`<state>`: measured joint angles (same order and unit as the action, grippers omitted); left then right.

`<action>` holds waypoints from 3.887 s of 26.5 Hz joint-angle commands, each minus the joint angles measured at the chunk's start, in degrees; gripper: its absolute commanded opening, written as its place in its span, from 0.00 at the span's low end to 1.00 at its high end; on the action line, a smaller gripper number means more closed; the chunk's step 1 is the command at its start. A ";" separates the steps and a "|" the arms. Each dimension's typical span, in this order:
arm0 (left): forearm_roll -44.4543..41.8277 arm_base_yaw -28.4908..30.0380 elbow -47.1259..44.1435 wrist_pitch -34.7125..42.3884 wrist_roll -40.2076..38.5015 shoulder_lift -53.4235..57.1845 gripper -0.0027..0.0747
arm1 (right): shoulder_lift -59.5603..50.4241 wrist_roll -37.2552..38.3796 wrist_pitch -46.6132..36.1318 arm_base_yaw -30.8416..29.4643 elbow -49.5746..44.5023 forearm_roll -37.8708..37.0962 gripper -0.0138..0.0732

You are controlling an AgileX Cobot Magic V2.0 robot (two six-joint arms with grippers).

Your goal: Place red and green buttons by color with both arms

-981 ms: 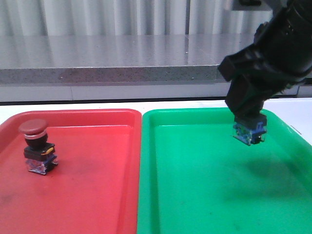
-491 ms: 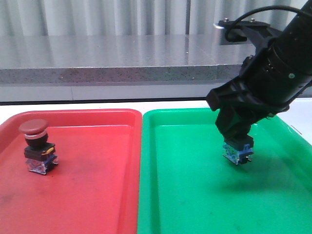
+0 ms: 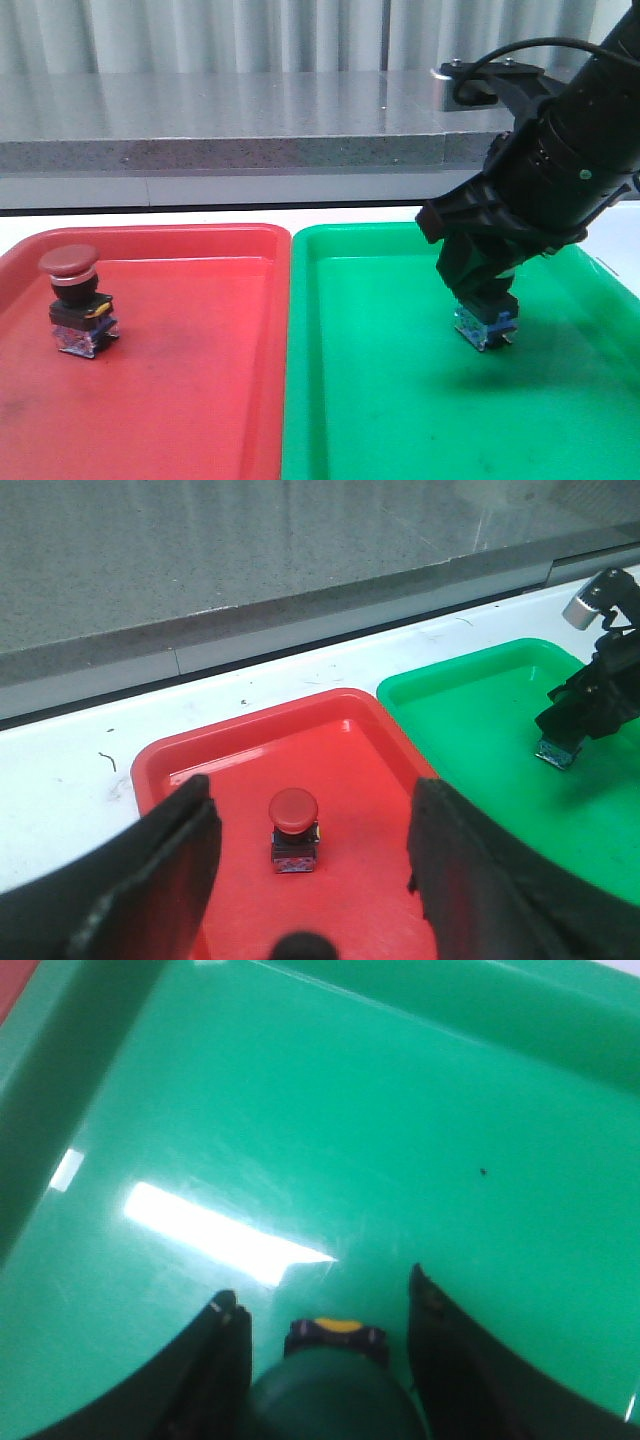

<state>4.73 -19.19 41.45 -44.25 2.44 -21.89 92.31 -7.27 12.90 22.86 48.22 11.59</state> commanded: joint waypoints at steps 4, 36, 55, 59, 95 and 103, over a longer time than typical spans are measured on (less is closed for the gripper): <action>0.25 -0.58 1.46 4.03 -0.01 -0.41 0.56 | -4.08 -0.86 0.36 0.00 2.01 0.02 0.72; 0.25 -0.58 1.46 4.03 -0.01 -0.41 0.56 | -43.74 0.33 32.00 0.00 2.90 -5.43 0.72; 0.25 -0.58 1.46 4.03 -0.01 -0.41 0.56 | -60.80 4.64 38.80 0.00 -0.46 -7.15 0.72; 0.25 -0.58 1.46 4.03 -0.01 -0.41 0.56 | -60.80 4.64 38.80 0.00 -0.46 -7.15 0.72; 0.40 3.47 -3.67 6.84 -0.01 4.79 0.01 | -60.80 4.59 38.33 0.00 -0.46 -7.15 0.03; -0.05 14.44 -17.46 17.65 -0.01 12.10 0.01 | -60.80 4.59 38.33 0.00 -0.46 -7.15 0.03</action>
<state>4.62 -6.35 25.32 -33.69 2.44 -9.41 31.38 -2.42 54.96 22.86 46.44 4.55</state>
